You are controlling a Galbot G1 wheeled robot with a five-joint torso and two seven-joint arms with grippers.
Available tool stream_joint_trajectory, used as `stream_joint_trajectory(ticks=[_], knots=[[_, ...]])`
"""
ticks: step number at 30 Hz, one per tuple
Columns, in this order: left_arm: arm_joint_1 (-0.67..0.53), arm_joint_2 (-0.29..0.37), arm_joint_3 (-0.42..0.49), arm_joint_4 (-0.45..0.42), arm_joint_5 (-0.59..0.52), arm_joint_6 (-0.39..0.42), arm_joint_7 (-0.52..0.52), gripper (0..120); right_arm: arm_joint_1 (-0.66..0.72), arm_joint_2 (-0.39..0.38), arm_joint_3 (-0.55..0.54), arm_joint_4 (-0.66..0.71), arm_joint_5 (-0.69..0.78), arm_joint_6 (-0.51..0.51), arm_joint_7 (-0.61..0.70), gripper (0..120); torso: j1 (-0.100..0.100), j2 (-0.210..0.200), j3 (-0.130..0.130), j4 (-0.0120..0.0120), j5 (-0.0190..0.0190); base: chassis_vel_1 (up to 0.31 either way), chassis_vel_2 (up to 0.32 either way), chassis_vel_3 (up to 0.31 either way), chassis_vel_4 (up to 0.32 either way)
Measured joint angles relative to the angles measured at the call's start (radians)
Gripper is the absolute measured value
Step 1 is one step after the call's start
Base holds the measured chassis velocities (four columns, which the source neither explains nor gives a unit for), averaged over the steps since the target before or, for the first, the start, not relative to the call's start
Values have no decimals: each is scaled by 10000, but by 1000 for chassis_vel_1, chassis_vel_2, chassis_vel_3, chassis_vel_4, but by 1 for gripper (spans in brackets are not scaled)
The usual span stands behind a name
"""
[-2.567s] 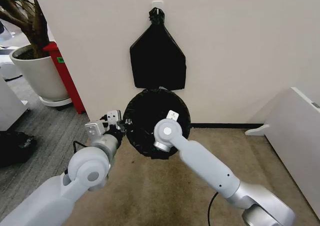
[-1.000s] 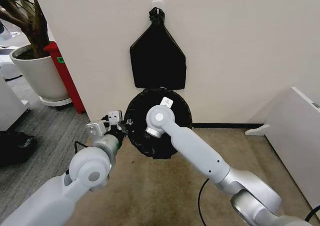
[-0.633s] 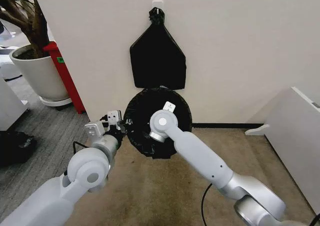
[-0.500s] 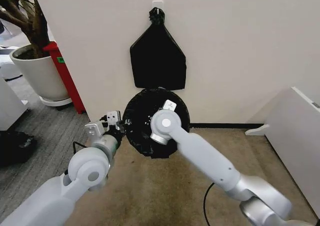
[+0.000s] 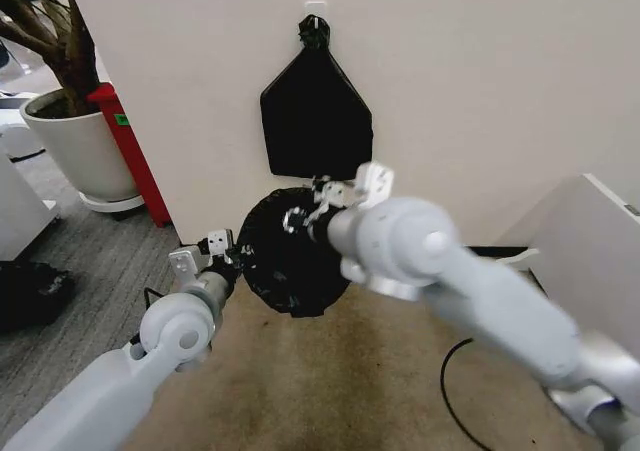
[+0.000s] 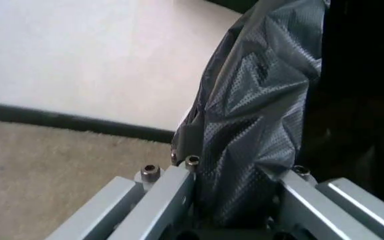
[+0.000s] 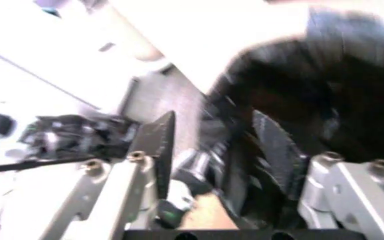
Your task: Place the garbage bag over the trash bin.
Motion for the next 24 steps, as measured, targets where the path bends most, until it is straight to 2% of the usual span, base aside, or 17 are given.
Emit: stream_joint_trajectory(ticks=[3, 4, 8, 9, 11, 12, 15, 17, 24], knots=[[177, 39, 6, 278, 491, -591, 1066, 0, 81, -674, 1023, -239, 300, -703, -1286, 56, 0, 1, 0, -1, 2, 0, 0, 0, 0], [177, 39, 6, 278, 491, -591, 1066, 0, 81, -674, 1023, -239, 300, -703, -1286, 56, 0, 1, 0, -1, 2, 0, 0, 0, 0], [332, 227, -14, 662, 1027, -1584, 2938, 0, -471, -2265, 1812, -1185, -702, -1853, -4372, 73, 0, 1, 1, 1, 4, 0, 0, 0, 0], [337, 277, -18, 744, 1118, -1809, 3383, 0, -713, -2643, 1900, -1386, -993, -2043, -5133, 76, 0, 1, 0, -4, 4, 0, 0, 0, 0], [323, 350, -18, 897, 1385, -2202, 4089, 0, -1195, -3100, 2002, -1607, -1458, -2073, -6000, 84, 0, 2, 0, -7, 5, 0, 0, 0, 0], [323, 350, -18, 897, 1385, -2202, 4089, 0, -1195, -3100, 2002, -1607, -1458, -2073, -6000, 84, 0, 2, 0, -7, 5, 0, 0, 0, 0], [245, 452, 18, 1041, 1872, -2580, 4695, 0, -2005, -3497, 2229, -1873, -1780, -1974, -7031, 97, 0, 2, 0, -4, 3, 0, 0, 0, 0], [156, 503, 72, 1057, 2106, -2660, 4804, 0, -2333, -3542, 2331, -1894, -1773, -1995, -7345, 100, 0, 2, 1, 0, 3, 0, 0, 0, 0], [85, 630, 137, 896, 2437, -2711, 4841, 0, -2527, -3200, 2188, -1989, -1859, -1974, -6996, 100, 0, 1, 1, 1, 1, 0, 0, 0, 0]])
